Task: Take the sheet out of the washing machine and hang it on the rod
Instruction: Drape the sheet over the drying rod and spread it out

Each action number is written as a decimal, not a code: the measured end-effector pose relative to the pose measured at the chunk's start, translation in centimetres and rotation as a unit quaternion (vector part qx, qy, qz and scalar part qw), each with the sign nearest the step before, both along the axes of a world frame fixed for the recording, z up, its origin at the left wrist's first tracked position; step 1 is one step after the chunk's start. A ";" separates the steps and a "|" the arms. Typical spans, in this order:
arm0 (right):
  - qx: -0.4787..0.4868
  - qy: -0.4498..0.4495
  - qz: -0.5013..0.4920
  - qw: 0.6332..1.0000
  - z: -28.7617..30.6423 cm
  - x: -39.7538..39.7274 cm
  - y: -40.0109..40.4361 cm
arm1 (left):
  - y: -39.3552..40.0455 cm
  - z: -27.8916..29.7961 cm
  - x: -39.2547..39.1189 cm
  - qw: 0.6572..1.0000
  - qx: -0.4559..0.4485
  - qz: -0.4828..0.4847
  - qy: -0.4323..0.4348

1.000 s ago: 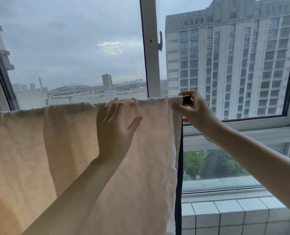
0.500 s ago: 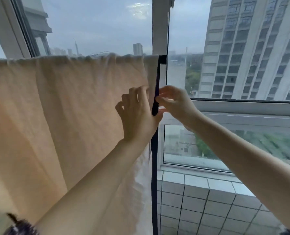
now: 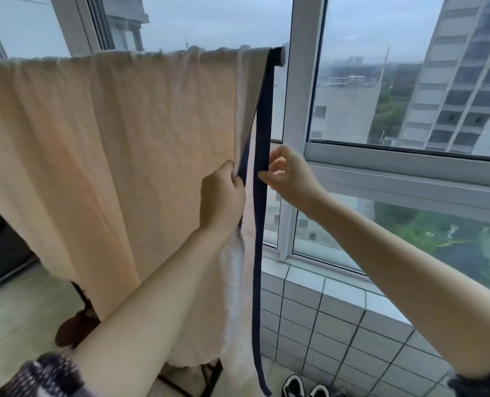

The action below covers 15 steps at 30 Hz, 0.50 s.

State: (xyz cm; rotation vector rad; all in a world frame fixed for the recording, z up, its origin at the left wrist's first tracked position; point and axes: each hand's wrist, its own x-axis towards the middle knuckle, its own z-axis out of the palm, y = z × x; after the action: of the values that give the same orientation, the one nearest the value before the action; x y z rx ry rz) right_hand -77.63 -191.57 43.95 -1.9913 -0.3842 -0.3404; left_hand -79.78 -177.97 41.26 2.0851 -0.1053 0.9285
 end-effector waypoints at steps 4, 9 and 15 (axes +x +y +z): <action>-0.040 -0.005 0.022 0.999 -1.2 0.2 0.6 | 0.2 -2.4 -0.8 1.000 0.003 -0.014 0.021; -0.072 -0.009 0.020 0.997 -2.5 0.4 0.6 | 2.0 -6.9 -2.6 0.989 0.093 0.000 0.119; -0.089 -0.007 0.028 0.996 -3.3 0.1 0.2 | 4.9 -11.0 -4.5 0.963 0.074 0.011 0.261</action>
State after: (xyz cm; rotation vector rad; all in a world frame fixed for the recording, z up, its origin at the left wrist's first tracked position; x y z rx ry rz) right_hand -77.53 -191.41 40.62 -2.1487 -0.4923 -0.2930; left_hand -84.28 -173.10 30.30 2.4053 0.1288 0.3659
